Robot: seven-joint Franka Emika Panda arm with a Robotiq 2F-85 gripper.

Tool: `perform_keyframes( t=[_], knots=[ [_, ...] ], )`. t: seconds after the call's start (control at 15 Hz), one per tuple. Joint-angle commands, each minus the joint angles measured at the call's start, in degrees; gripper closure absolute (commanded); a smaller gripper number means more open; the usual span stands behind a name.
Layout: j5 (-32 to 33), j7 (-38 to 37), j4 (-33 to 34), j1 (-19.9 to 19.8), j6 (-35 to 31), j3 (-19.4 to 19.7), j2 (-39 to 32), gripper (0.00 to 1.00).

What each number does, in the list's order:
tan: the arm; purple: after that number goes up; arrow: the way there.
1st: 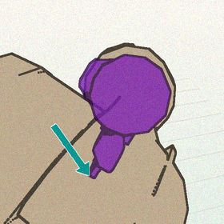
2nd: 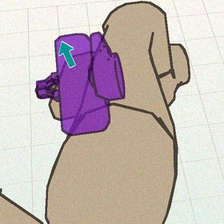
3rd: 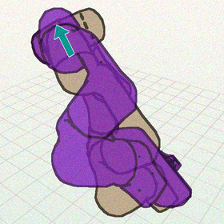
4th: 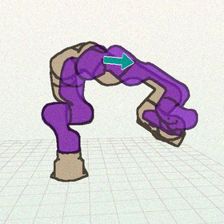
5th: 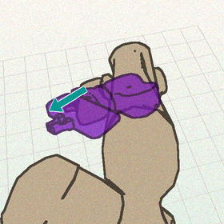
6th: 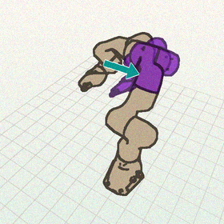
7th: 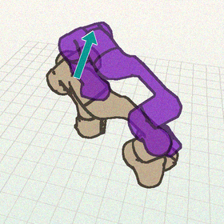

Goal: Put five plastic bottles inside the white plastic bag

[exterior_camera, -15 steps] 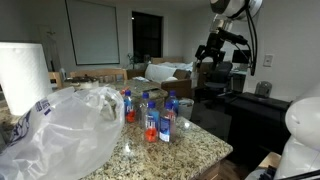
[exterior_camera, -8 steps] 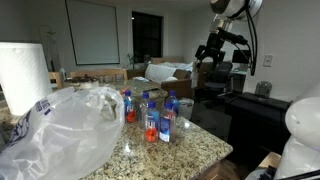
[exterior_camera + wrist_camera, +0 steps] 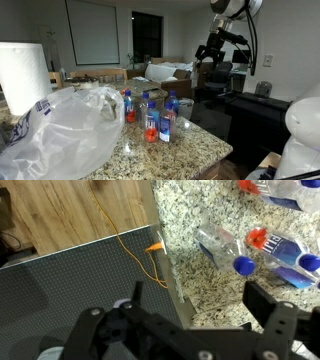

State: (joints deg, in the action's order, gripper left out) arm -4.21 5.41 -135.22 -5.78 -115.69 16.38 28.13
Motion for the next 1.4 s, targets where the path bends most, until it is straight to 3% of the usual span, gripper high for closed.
perform_keyframes(
  t=[0.0, 1.0, 1.33],
  knots=[
    [-0.8, 0.7, 0.2, -1.6, 0.2, -1.3, -0.3, 0.00],
    [-0.8, 0.7, 0.2, -1.6, 0.2, -1.3, -0.3, 0.00],
    [-3.5, -0.4, 2.3, 2.7, -1.4, -6.4, -3.1, 0.00]
  ],
)
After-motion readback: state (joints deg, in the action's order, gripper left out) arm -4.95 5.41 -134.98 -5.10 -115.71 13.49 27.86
